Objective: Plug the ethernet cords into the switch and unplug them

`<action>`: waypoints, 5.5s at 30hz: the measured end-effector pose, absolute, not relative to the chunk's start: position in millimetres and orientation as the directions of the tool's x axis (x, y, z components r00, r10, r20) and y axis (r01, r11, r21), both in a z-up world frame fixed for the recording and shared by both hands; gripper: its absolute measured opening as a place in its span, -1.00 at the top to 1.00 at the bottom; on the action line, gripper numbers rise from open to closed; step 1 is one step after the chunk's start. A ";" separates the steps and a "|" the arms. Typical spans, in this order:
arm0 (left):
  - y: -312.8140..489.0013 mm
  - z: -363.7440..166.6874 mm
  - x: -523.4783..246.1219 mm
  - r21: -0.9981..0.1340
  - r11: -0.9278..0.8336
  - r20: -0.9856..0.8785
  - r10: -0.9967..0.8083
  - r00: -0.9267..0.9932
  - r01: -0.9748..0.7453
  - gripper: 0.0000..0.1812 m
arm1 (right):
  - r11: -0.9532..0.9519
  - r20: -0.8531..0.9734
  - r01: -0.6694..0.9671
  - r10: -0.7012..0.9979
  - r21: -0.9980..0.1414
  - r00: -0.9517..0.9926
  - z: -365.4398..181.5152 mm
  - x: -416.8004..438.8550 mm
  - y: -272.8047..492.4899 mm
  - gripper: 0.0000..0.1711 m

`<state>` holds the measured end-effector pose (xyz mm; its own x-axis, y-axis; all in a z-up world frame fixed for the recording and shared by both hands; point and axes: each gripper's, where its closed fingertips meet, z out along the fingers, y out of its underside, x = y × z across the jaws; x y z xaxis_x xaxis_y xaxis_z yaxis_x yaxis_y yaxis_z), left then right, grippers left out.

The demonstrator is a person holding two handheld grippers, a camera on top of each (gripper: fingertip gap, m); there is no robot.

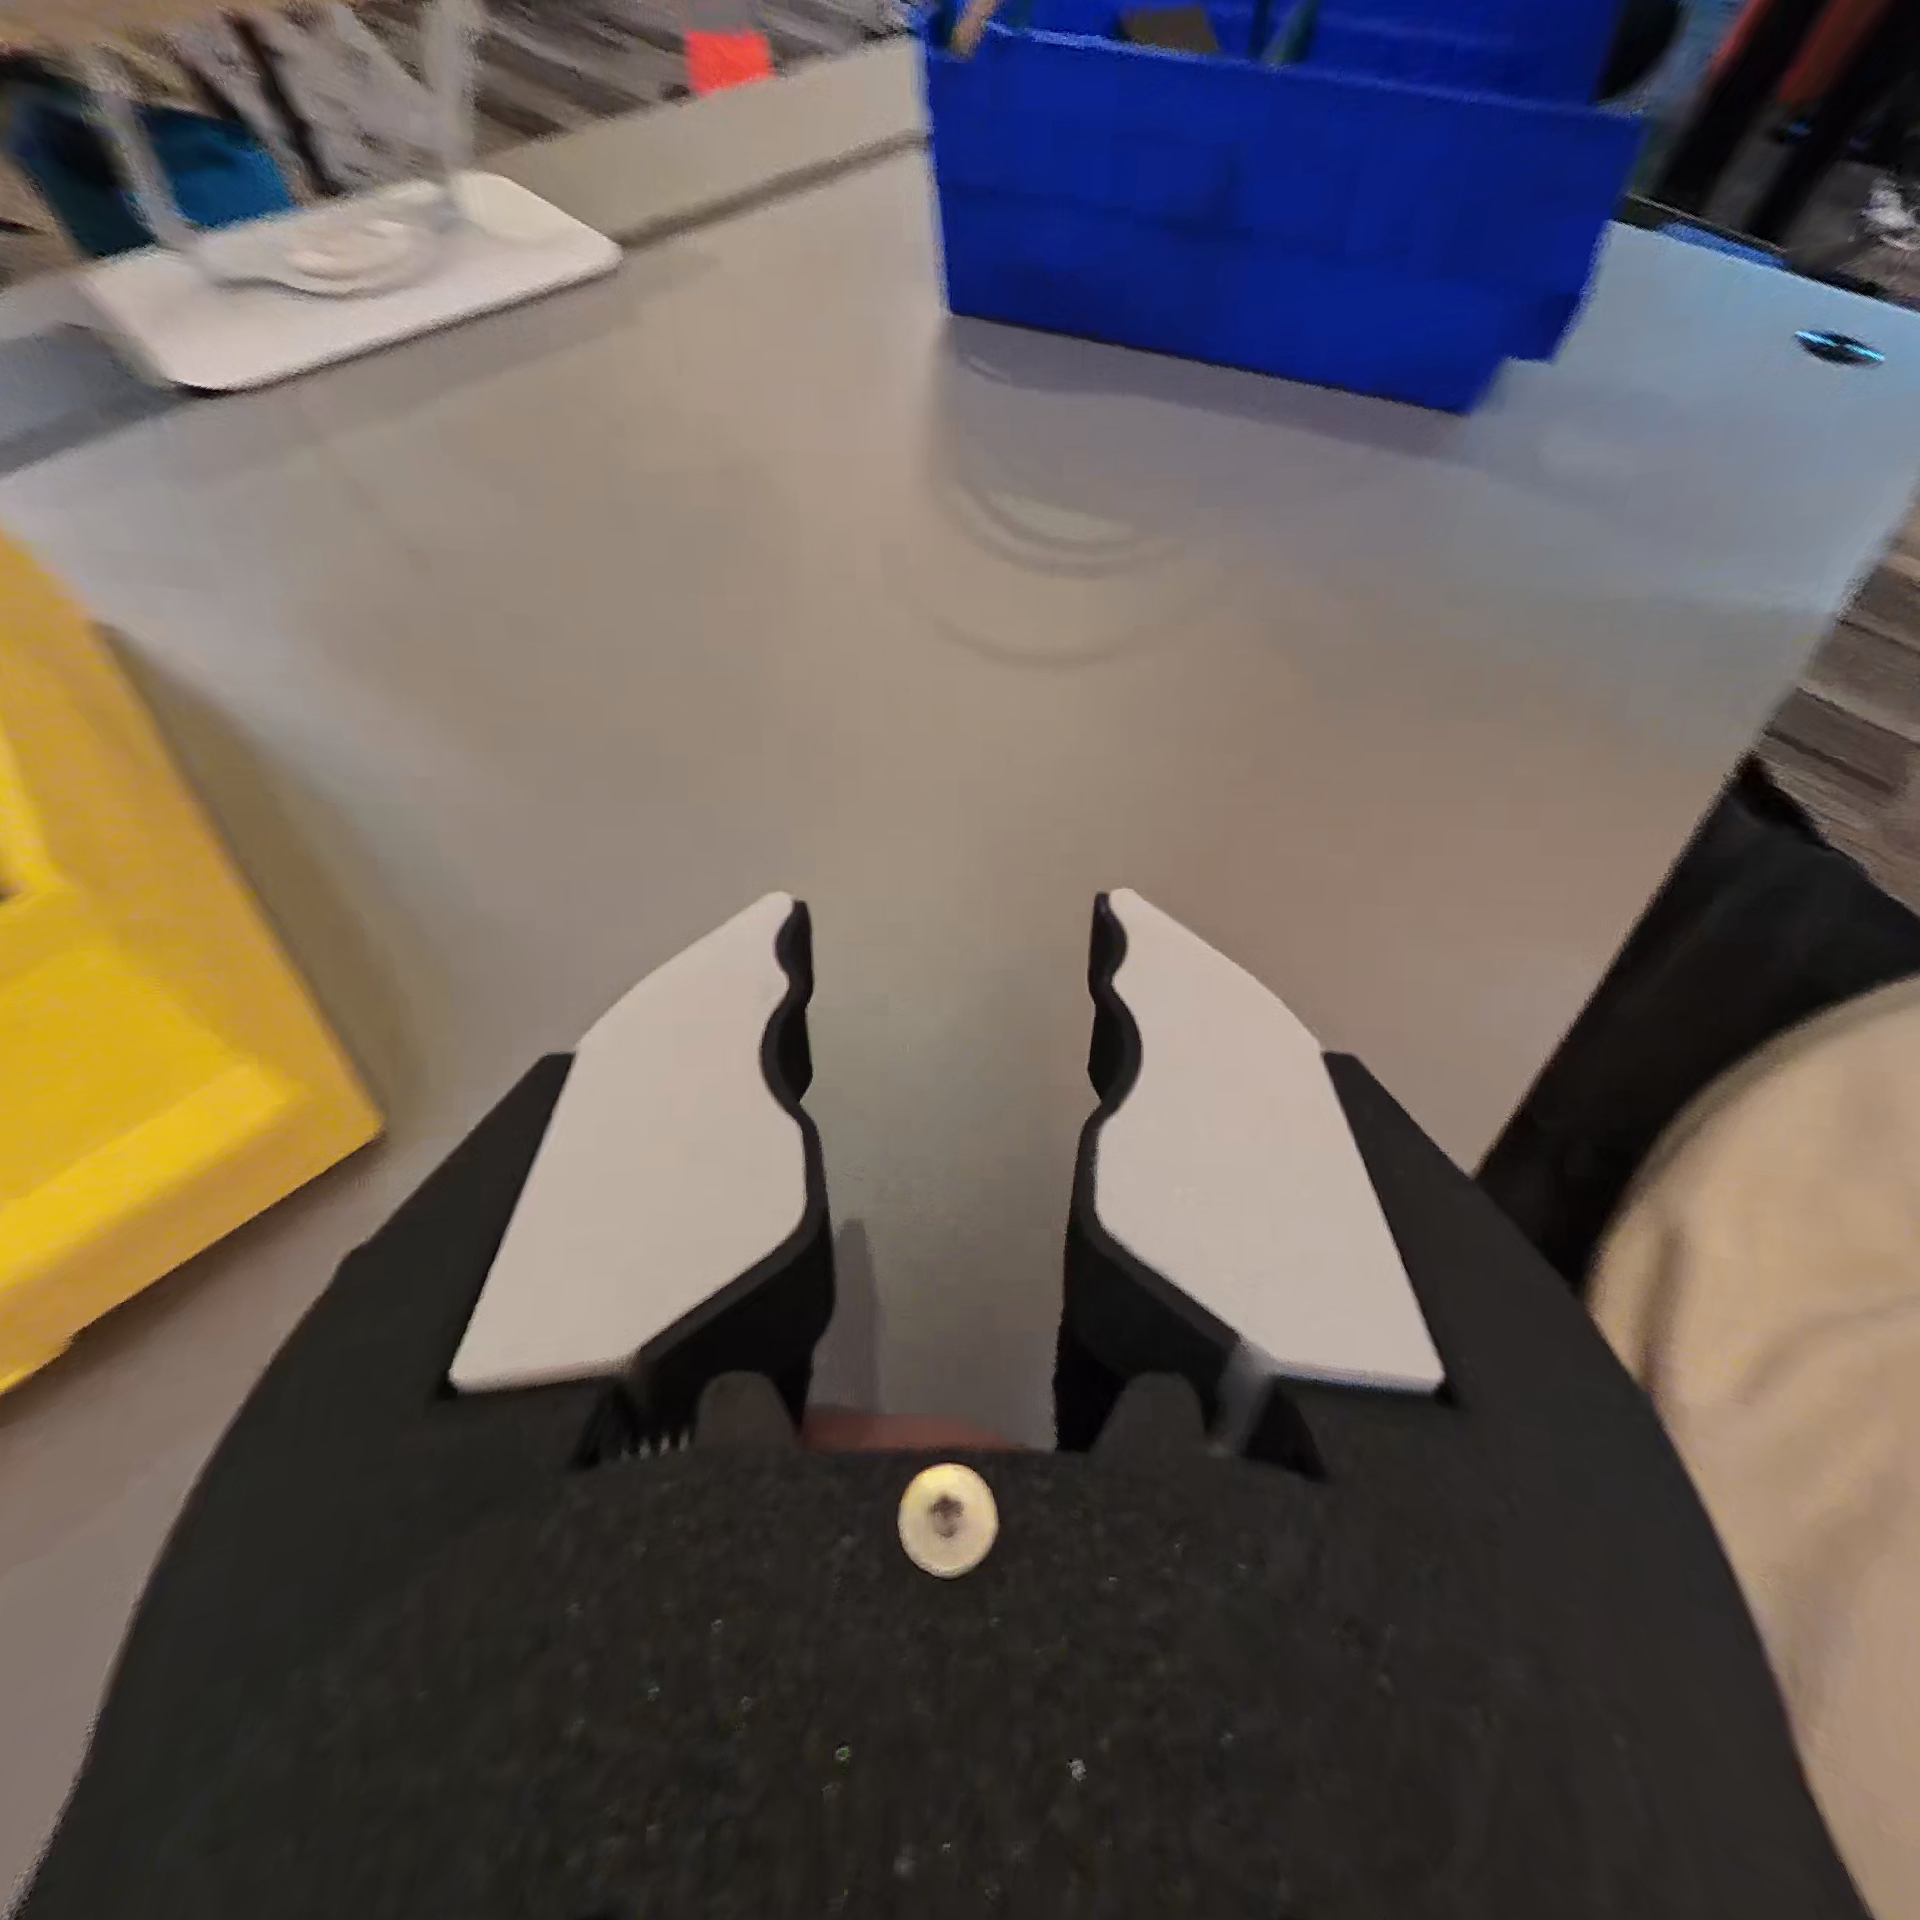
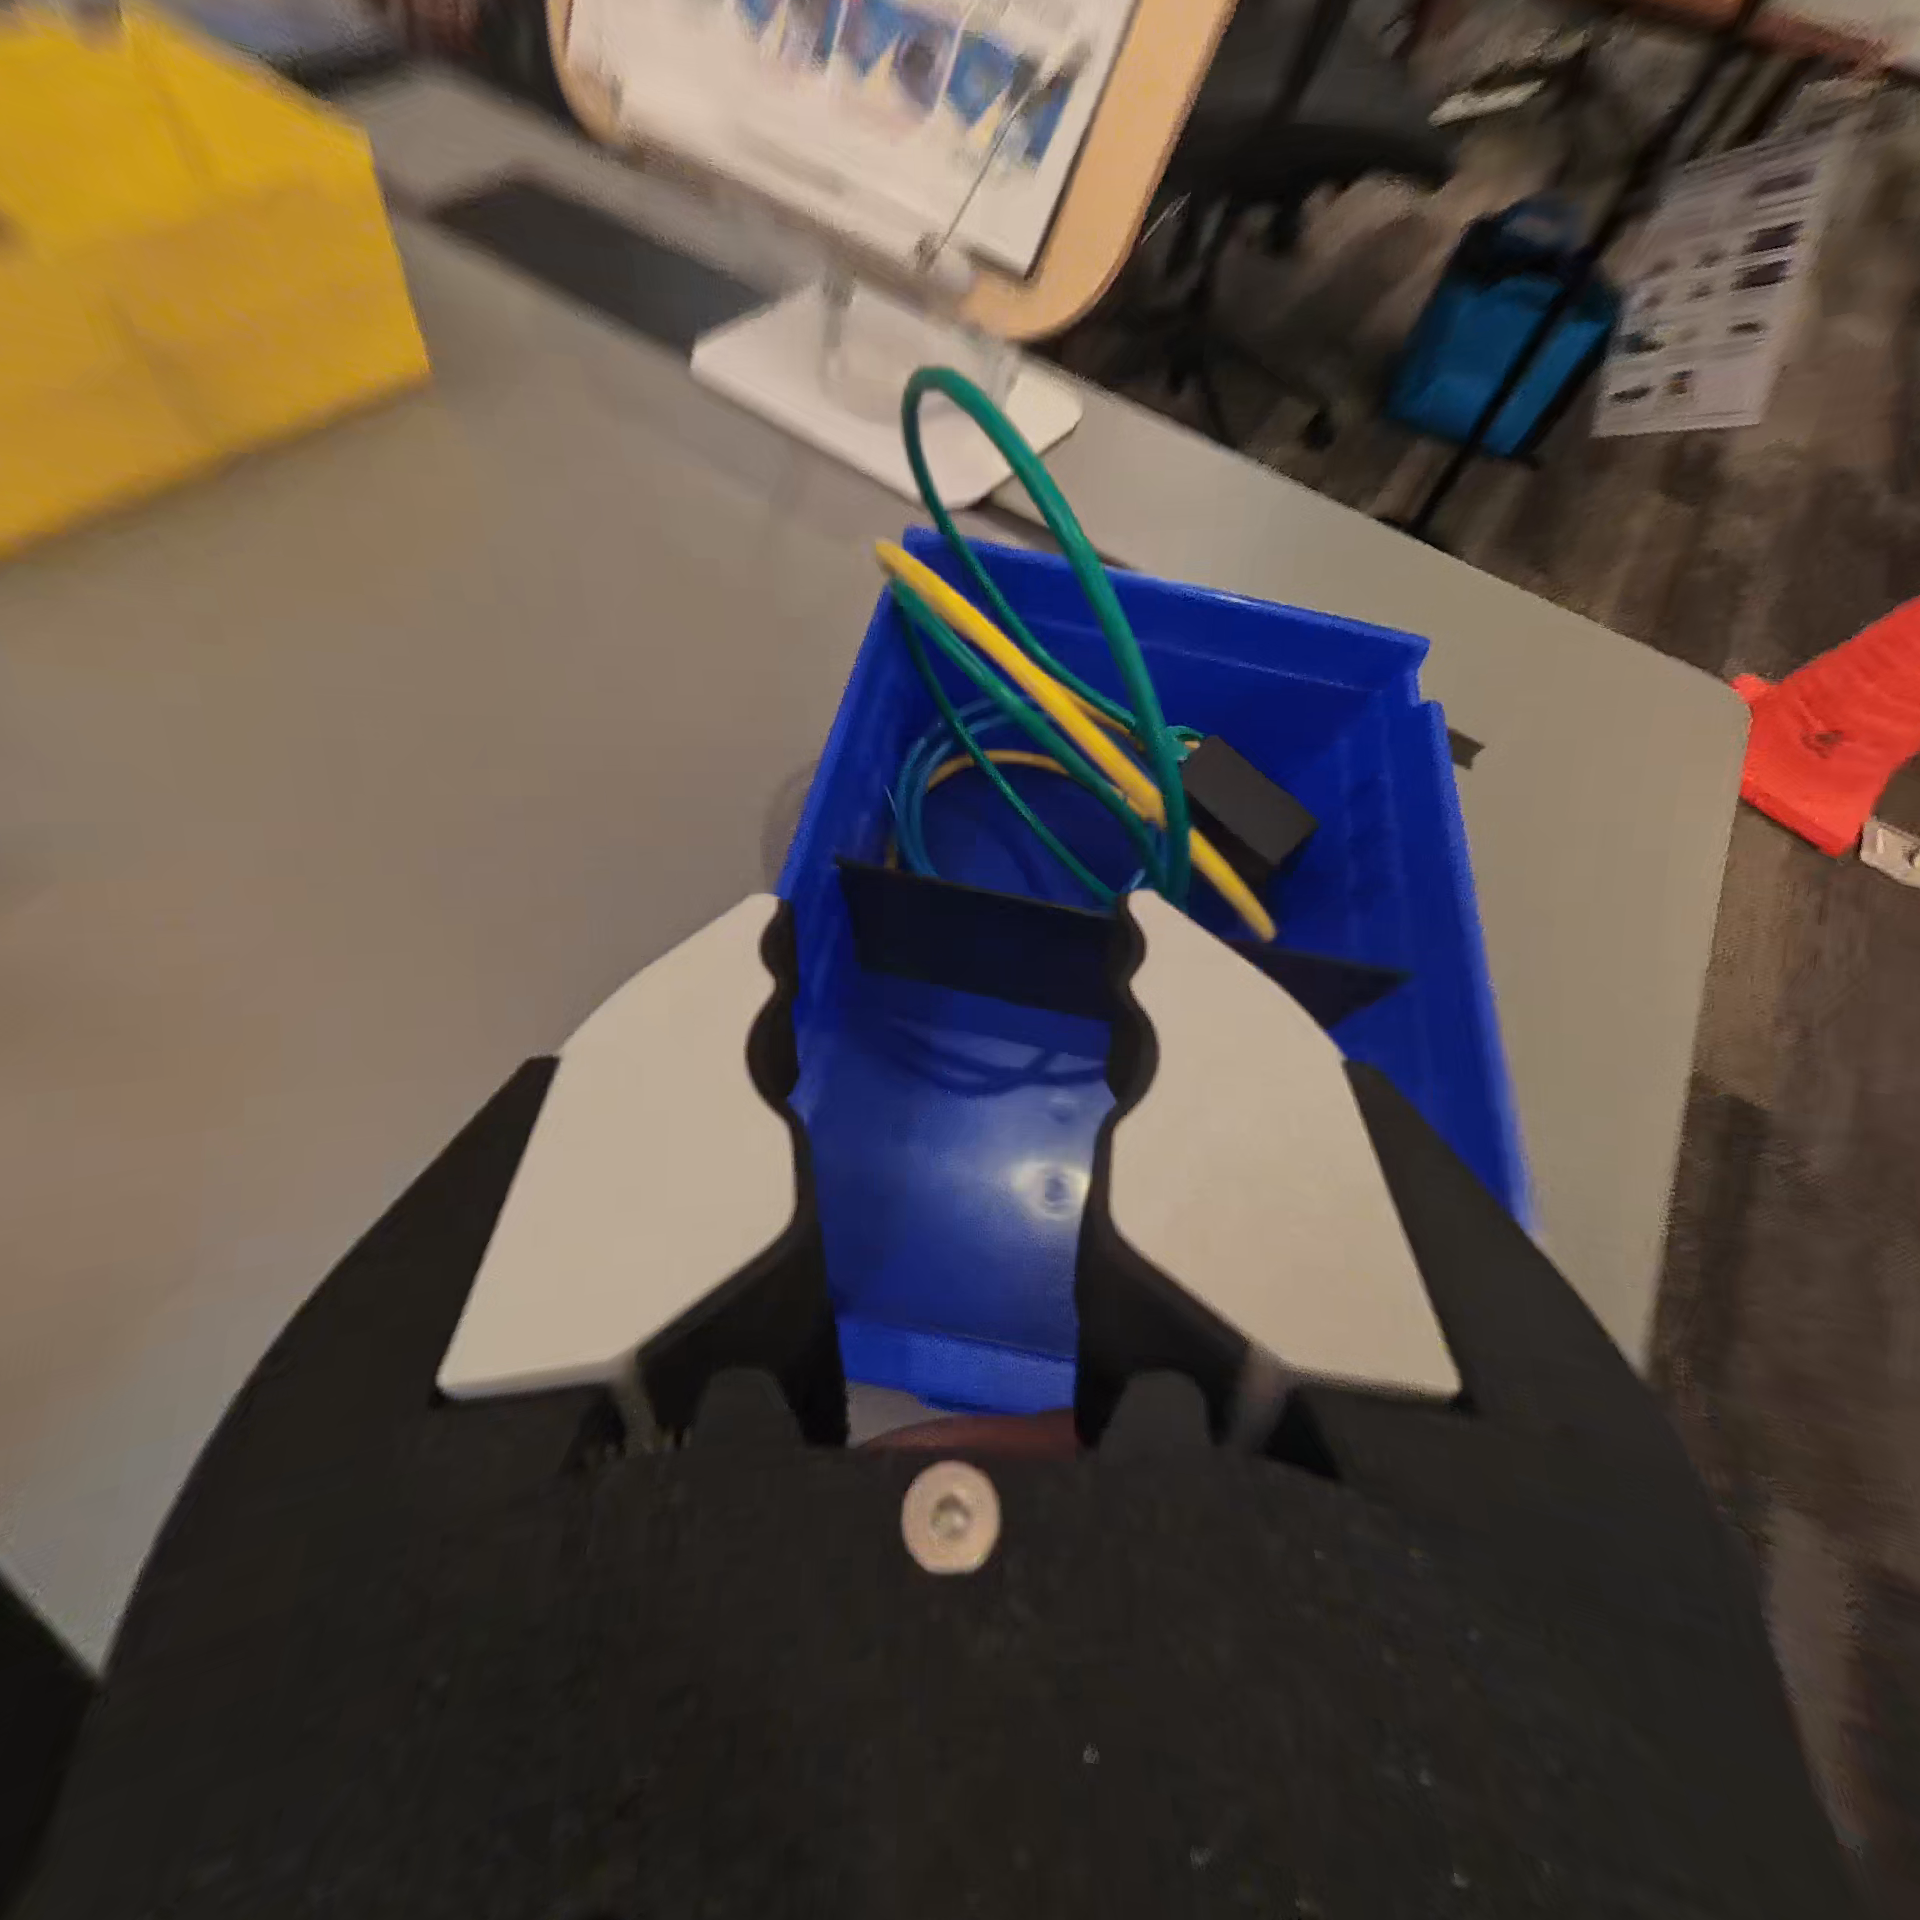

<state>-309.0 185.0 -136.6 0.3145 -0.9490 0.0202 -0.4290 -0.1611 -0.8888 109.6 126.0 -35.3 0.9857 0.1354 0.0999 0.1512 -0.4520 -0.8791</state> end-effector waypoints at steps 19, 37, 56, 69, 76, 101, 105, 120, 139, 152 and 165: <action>254.4 -111.0 -403.0 -0.940 -0.252 0.032 -0.737 0.676 -0.231 0.48 | -0.247 -0.013 -0.025 -0.049 -0.969 0.999 -82.6 102.9 73.7 0.46; 240.8 -129.2 -385.8 -0.913 -0.283 0.054 -0.799 0.598 -0.295 0.48 | -0.262 0.000 -0.015 -0.056 -0.965 0.998 -87.1 106.1 72.7 0.45; 179.4 -149.7 -295.5 -0.879 -0.194 0.033 -0.936 0.350 -0.436 0.43 | -0.548 -0.158 0.035 0.301 -0.836 0.940 -138.4 -92.8 125.4 -0.05; 157.2 -144.8 -91.7 -0.932 -0.159 0.043 -0.940 0.337 -0.326 0.38 | -0.294 -0.007 -0.124 -0.370 -0.948 0.929 -98.6 25.3 43.9 0.29; 181.1 -152.6 -81.1 -0.908 -0.218 0.047 -0.902 0.430 -0.358 0.84 | -0.373 0.012 -0.322 -0.669 -0.870 0.743 -140.7 64.9 39.5 0.60; 322.1 -131.0 -261.8 -0.903 -0.305 -0.059 -0.611 0.790 -0.304 0.96 | -0.421 0.067 -0.062 -0.284 -0.905 0.957 -140.2 -89.0 235.2 0.92; 322.0 -150.3 -267.2 -0.892 -0.357 0.010 -0.627 0.779 -0.276 0.94 | -0.446 0.087 -0.030 -0.240 -0.895 0.967 -148.0 -95.1 239.1 0.92; 353.9 -88.4 -508.4 -0.963 -0.245 0.019 -0.471 0.882 -0.110 0.33 | -0.399 0.117 0.085 -0.057 -0.913 0.992 -146.5 -112.1 196.5 0.67; 343.7 -149.9 -506.9 -0.820 -0.541 0.015 -0.348 0.938 -0.188 0.95 | -0.501 -0.066 0.136 0.365 -0.855 0.929 -158.0 -328.1 170.6 0.39; 246.0 -122.6 -523.0 -0.888 -0.400 -0.082 -0.348 0.934 -0.227 0.95 | -0.438 0.104 0.173 0.176 -0.882 0.979 -130.6 -336.0 224.5 0.92; 227.5 68.7 -380.6 -0.977 0.106 -0.214 -0.423 0.881 -0.186 0.93 | 0.024 0.153 0.156 -0.092 -0.987 0.984 80.4 -202.2 182.3 0.94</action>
